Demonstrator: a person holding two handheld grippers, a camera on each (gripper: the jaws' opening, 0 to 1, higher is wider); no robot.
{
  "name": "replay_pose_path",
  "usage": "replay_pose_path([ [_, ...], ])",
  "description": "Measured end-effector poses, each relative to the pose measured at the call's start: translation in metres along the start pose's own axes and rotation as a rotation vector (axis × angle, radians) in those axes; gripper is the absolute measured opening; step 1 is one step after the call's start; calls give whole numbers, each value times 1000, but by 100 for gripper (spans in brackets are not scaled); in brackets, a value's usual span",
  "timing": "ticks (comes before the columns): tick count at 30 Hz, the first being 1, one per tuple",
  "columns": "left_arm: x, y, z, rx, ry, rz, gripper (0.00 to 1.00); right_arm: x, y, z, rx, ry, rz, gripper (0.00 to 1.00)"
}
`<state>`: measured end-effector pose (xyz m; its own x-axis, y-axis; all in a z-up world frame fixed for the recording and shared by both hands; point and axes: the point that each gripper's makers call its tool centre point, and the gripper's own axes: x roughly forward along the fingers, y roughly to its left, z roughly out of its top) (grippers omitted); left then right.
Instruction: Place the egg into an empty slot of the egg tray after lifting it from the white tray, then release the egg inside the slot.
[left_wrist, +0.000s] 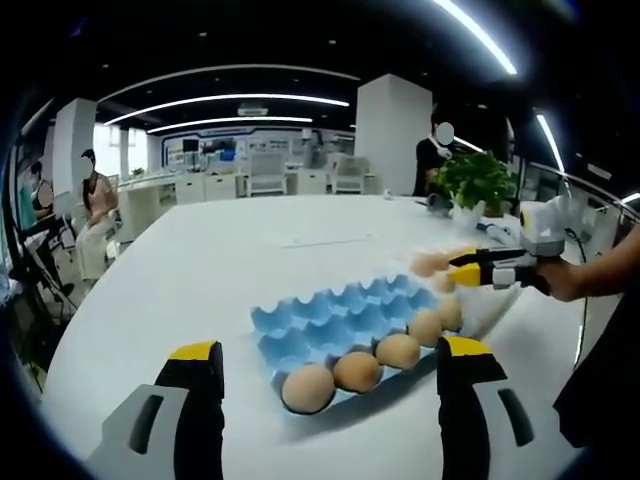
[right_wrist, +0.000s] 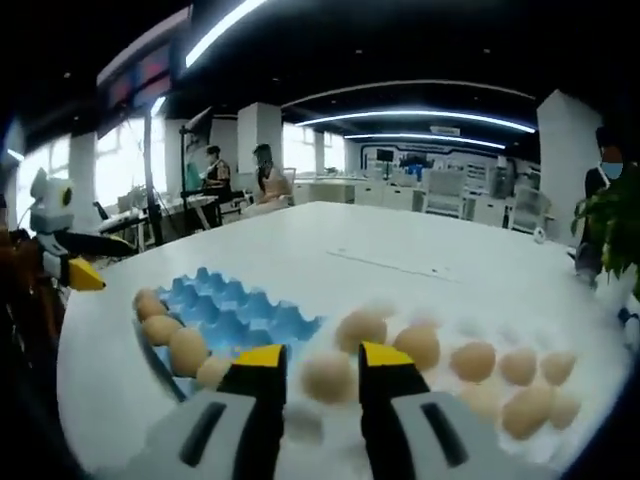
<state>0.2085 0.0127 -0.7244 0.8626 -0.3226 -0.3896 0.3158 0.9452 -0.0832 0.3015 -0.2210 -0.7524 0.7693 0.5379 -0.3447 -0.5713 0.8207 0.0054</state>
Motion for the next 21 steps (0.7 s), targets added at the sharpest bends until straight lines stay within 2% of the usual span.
replay_pose_path([
  [10, 0, 1, -2, -8, 3, 2, 89, 13, 3, -13, -69, 71, 23, 30],
  [13, 1, 0, -1, -9, 5, 2, 89, 17, 6, -24, -219, 143, 38, 28],
  [15, 1, 0, 0, -11, 3, 2, 88, 18, 6, -21, -173, 145, 39, 27],
  [17, 1, 0, 1, -13, 1, 4, 88, 19, 3, -20, -191, 159, 45, 25],
  [21, 2, 0, -1, -18, 10, 4, 87, 20, 2, -21, -164, 171, 52, 25],
])
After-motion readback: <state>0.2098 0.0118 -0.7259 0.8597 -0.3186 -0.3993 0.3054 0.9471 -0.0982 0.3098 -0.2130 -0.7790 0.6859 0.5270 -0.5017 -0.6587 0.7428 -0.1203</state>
